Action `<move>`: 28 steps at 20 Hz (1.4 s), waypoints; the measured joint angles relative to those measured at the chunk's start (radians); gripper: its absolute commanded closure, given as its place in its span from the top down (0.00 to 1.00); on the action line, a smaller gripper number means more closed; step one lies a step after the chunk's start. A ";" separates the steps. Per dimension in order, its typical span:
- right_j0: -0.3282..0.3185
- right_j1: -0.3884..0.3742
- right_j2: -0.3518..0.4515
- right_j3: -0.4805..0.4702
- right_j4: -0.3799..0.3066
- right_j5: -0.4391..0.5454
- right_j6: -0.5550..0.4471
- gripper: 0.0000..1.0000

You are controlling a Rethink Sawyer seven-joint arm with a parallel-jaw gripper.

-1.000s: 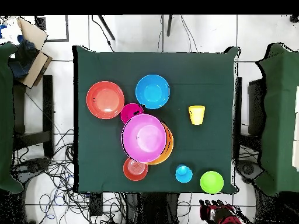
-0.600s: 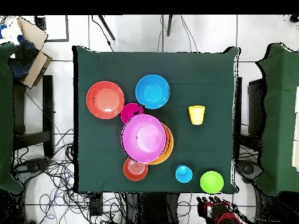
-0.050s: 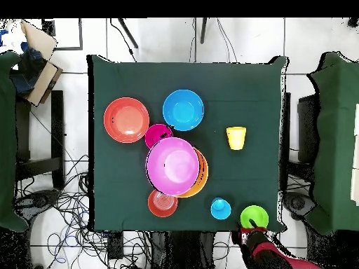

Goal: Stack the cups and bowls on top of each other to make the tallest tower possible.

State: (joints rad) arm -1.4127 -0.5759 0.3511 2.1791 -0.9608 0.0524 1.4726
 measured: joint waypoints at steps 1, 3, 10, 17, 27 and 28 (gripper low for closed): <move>0.000 0.011 -0.004 -0.005 -0.002 -0.007 0.000 1.00; 0.000 0.019 -0.007 -0.009 -0.002 -0.009 0.000 1.00; 0.000 0.043 -0.032 -0.014 -0.007 -0.010 0.000 1.00; -0.004 0.059 -0.036 -0.014 -0.013 -0.010 0.000 1.00; -0.063 0.077 -0.036 -0.014 -0.025 -0.010 0.000 1.00; -0.067 0.078 -0.035 -0.014 -0.025 -0.010 0.000 1.00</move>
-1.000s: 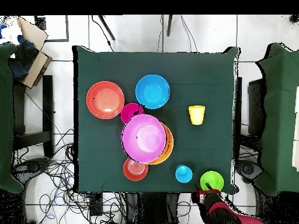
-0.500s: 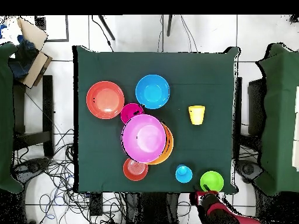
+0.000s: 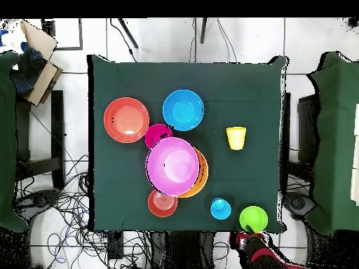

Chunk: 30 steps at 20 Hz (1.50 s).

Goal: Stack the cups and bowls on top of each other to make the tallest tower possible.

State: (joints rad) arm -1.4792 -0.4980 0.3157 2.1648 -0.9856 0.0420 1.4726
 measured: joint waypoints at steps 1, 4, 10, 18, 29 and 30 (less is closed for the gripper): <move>-0.009 0.003 0.000 0.000 0.000 0.000 0.000 1.00; -0.022 0.012 0.000 0.000 0.000 0.000 0.000 1.00; -0.024 0.021 0.000 0.000 0.000 0.000 0.000 1.00; -0.026 0.043 0.000 0.000 -0.016 0.000 0.000 1.00; -0.028 0.062 0.000 -0.004 -0.035 0.000 0.000 0.00; -0.028 0.062 0.000 -0.004 -0.035 0.000 0.000 0.00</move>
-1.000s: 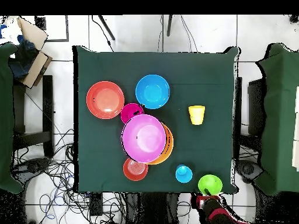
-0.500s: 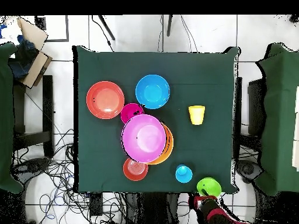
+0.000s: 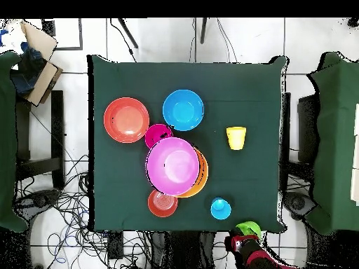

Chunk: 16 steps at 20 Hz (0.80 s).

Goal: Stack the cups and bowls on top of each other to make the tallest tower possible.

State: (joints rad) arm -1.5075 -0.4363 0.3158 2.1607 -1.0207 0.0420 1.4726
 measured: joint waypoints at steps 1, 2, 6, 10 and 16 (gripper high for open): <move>0.000 0.000 0.000 0.000 0.000 0.000 0.000 0.00; 0.000 0.000 0.000 0.000 0.000 0.000 0.000 0.00; 0.000 -0.002 0.000 0.000 0.000 0.000 0.000 0.00; 0.001 -0.014 0.000 0.000 0.000 0.000 0.000 1.00; 0.001 -0.024 0.000 0.000 0.000 0.000 0.000 1.00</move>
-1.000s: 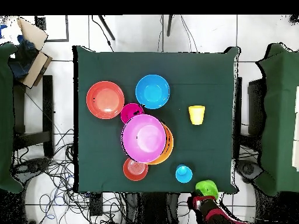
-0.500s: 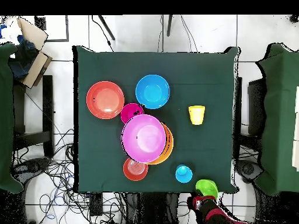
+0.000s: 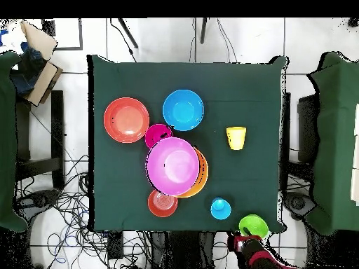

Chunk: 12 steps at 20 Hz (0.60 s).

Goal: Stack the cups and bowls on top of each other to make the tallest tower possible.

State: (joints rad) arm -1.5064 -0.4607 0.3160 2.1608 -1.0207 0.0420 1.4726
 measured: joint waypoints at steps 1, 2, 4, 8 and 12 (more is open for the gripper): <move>-0.001 -0.001 0.000 0.000 0.000 0.000 0.000 1.00; -0.003 -0.002 0.001 0.000 0.000 0.000 0.000 1.00; -0.008 -0.005 0.004 0.000 0.000 0.000 0.000 1.00; -0.015 -0.017 0.013 0.000 0.000 0.000 0.000 1.00; -0.014 -0.033 0.016 0.000 0.011 0.000 0.000 1.00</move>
State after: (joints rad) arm -1.5206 -0.4934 0.3317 2.1608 -1.0099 0.0422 1.4726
